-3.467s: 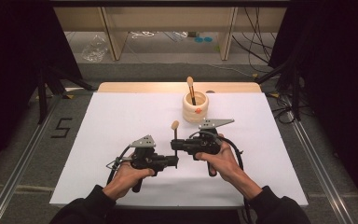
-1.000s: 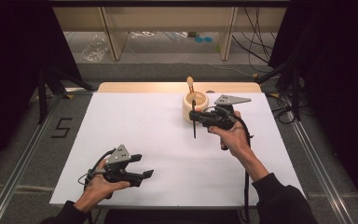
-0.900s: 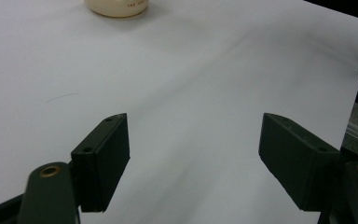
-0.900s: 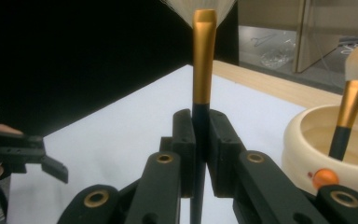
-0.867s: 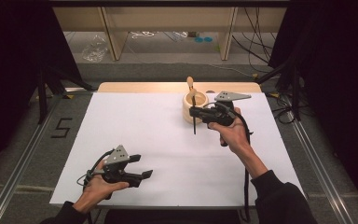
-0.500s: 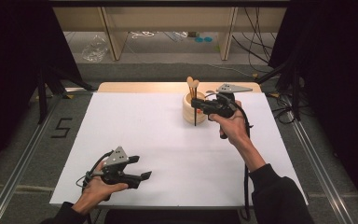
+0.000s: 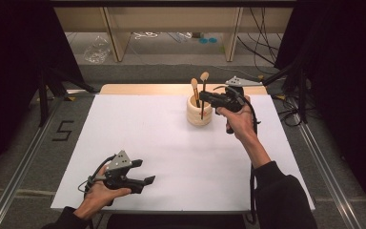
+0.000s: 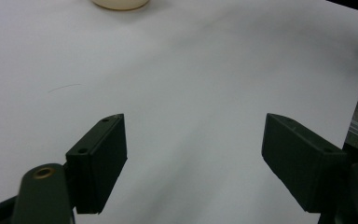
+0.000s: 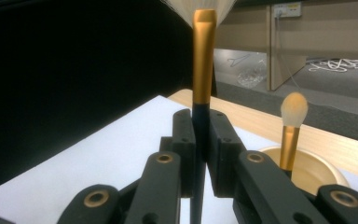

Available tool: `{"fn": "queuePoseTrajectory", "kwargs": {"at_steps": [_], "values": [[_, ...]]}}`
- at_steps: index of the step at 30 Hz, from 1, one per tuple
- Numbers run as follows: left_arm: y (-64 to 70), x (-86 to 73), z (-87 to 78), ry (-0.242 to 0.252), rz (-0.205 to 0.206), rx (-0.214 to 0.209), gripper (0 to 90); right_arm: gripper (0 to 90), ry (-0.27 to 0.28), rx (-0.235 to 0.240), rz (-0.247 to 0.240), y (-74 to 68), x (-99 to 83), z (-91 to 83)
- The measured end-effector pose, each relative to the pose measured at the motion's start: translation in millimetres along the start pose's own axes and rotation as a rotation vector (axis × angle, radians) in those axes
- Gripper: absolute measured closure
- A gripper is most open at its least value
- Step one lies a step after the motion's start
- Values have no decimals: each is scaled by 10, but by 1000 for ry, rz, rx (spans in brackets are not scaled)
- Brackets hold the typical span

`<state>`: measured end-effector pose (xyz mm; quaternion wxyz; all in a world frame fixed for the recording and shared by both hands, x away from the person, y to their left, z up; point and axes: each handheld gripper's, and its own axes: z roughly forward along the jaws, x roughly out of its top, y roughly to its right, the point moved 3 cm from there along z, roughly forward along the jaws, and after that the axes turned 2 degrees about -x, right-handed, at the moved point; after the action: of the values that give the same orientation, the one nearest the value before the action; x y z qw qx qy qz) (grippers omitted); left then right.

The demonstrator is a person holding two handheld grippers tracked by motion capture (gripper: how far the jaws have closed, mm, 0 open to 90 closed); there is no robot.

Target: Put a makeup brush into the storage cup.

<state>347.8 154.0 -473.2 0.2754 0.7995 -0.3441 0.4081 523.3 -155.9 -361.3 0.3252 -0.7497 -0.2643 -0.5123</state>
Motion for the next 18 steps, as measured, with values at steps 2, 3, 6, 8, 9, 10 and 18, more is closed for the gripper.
{"fn": "queuePoseTrajectory", "kwargs": {"at_steps": [2,3,6,8,9,10,18], "values": [[11,-2,6,-5,10,-8,220,831,-3,-6,7,21,12,8],[15,-5,10,-3,12,-9,219,831,1,-15,-3,41,18,19],[26,-3,18,-6,16,-18,217,832,15,-28,-13,80,38,43],[28,-2,13,-7,17,-16,217,831,11,-32,-1,92,47,58],[27,-1,12,-9,20,-21,215,831,8,-36,2,93,50,68],[37,-1,14,-3,13,-18,212,831,-2,-41,-6,95,50,68],[44,-4,28,-13,40,-35,209,831,-2,-65,11,167,45,142]]}}
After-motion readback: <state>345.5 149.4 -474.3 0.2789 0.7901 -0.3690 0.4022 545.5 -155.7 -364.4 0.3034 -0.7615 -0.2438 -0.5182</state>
